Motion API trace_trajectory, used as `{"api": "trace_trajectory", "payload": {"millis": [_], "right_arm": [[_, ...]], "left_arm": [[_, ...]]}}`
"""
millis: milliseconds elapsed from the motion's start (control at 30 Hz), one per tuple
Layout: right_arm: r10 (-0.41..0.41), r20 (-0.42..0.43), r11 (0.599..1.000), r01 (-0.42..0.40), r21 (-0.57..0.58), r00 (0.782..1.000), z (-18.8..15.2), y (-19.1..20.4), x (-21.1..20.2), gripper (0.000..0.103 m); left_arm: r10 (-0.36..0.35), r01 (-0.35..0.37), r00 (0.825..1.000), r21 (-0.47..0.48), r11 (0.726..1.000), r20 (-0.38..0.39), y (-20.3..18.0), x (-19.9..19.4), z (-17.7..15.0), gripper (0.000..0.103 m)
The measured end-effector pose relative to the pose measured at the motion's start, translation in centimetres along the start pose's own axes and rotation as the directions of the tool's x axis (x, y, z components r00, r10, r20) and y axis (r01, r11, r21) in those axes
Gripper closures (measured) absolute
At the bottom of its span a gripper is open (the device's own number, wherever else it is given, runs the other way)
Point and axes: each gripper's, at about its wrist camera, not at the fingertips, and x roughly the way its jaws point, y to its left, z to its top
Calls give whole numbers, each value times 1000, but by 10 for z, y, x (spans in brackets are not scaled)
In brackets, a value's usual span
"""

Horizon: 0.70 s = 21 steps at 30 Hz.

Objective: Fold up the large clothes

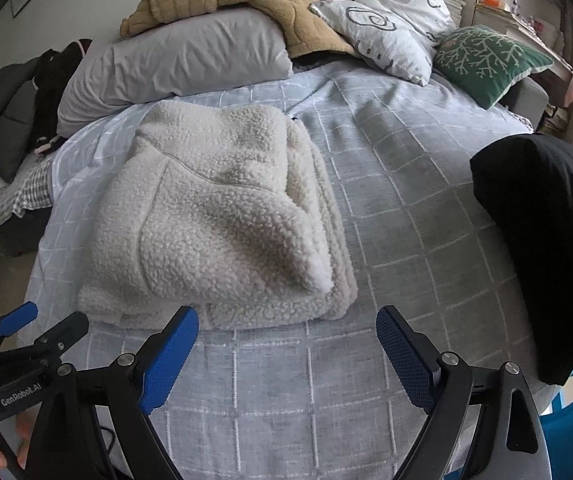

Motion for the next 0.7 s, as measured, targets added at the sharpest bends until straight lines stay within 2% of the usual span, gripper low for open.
{"api": "trace_trajectory", "payload": {"millis": [133,700], "right_arm": [[-23,14,1000,23,-8,1000,0,-1,-2,11],[-7,-1,999,7,-37,1000,-2,9,2,11]], "left_arm": [[-7,7,1000,-27,1000,-8,2,1,-5,4],[-5,4,1000,-37,999,-18,2,5,-7,4]]}}
